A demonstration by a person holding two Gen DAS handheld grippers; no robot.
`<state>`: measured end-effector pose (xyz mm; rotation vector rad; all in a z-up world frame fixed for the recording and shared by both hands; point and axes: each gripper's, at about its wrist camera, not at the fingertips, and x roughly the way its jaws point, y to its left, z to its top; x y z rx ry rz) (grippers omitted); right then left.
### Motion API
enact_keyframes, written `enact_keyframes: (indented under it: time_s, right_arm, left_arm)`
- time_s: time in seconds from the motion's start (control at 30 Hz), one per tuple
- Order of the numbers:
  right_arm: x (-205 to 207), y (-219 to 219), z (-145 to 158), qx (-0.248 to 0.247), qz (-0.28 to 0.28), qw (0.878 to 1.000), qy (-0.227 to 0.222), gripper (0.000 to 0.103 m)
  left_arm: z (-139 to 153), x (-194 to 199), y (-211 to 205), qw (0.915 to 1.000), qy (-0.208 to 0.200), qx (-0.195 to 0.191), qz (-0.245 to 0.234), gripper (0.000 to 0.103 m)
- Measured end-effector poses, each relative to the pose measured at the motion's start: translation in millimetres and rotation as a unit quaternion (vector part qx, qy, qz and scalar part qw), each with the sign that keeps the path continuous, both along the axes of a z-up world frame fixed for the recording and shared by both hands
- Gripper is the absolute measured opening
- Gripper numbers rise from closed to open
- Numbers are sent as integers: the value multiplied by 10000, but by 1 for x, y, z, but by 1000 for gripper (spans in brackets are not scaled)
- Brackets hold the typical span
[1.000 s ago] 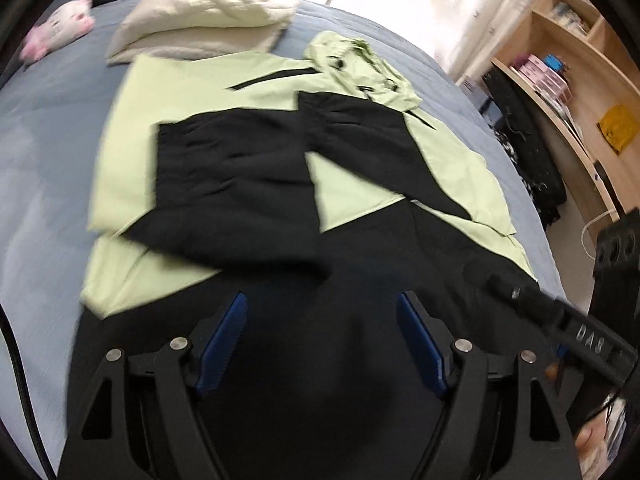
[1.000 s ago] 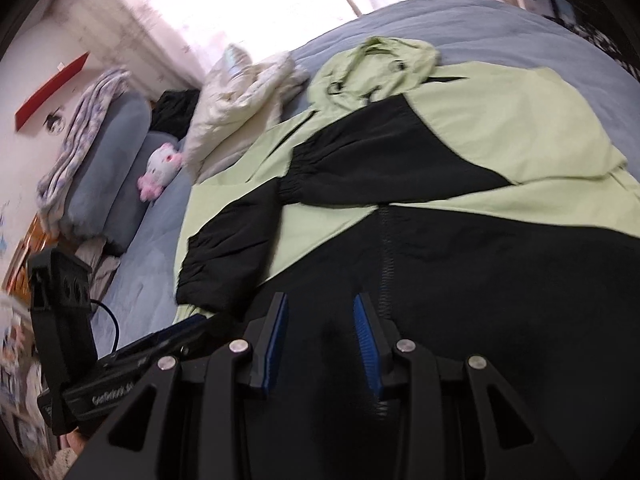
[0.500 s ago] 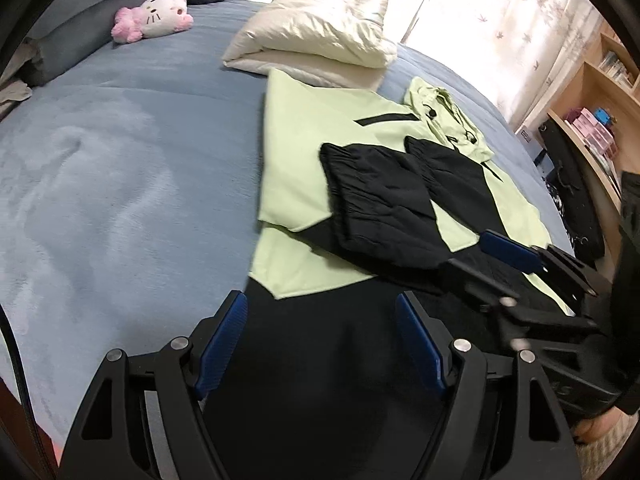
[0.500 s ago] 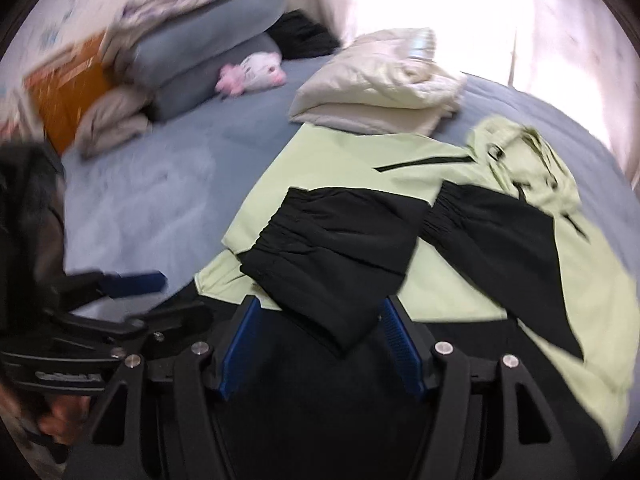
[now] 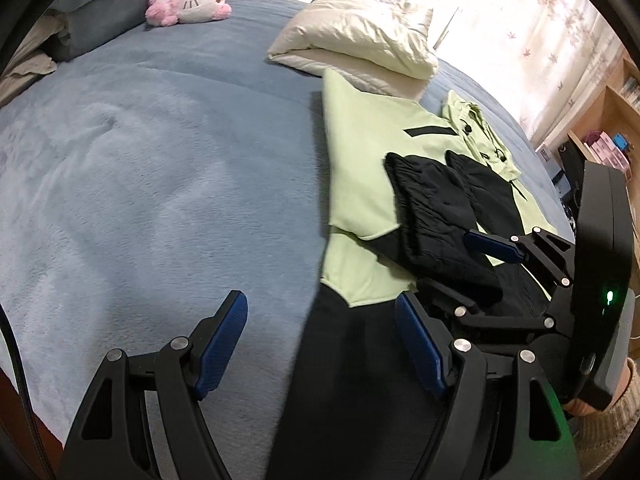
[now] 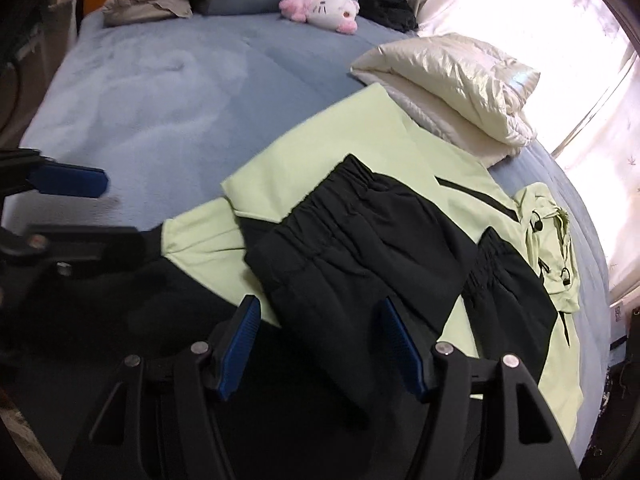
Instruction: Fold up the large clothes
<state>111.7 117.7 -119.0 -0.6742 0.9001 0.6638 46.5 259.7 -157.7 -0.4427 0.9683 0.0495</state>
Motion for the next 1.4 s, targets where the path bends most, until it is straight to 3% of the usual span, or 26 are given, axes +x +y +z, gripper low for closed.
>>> enact_keyframes:
  time_s: [0.07, 0.17, 0.43, 0.6, 0.73, 0.83, 0.93, 1.0, 1.07, 1.13, 1.3, 1.4]
  right_arm:
    - [4, -2, 2, 131, -15, 9998, 119, 34]
    - [12, -6, 12, 295, -178, 9993, 136, 14]
    - [29, -31, 81, 1296, -701, 9887, -281, 7]
    - [42, -66, 127, 2183, -1141, 9669, -672, 7]
    - [57, -105, 133, 2685, -1668, 9455, -783, 7]
    - [74, -148, 114, 3123, -2317, 9202, -459, 7]
    - [92, -190, 68, 3341, -3077, 8900, 415, 9]
    - [101, -214, 27, 3245, -3568, 8673, 1233, 15]
    - [103, -231, 3, 3084, -3820, 8550, 1668, 24]
    - [97, -243, -11, 3028, -3831, 8514, 1917, 27]
    - [92, -261, -6, 3158, -3659, 8541, 1920, 54]
    - [100, -274, -3, 3426, -3672, 8436, 1902, 62]
  left_arm:
    - [-1, 0, 3, 10000, 8, -27, 17, 75]
    - [-2, -1, 4, 10000, 2, -61, 16, 75]
    - [0, -3, -5, 9999, -25, -6, -132, 74]
    - [2, -1, -13, 9997, -48, 31, -225, 74]
    - [3, 0, -20, 9995, -65, 24, -300, 75]
    - [2, 3, -26, 9993, -58, 39, -375, 75]
    - [-3, 9, -31, 9990, 50, 25, -451, 74]
    - [-6, 16, -34, 9987, 104, 50, -499, 74]
    - [-5, 22, -38, 9983, 115, 108, -565, 74]
    - [-3, 30, -38, 9979, 110, 149, -614, 75]
    - [13, 57, -23, 9976, -12, -255, -637, 75]
    - [26, 73, -17, 9981, -201, -177, -548, 75]
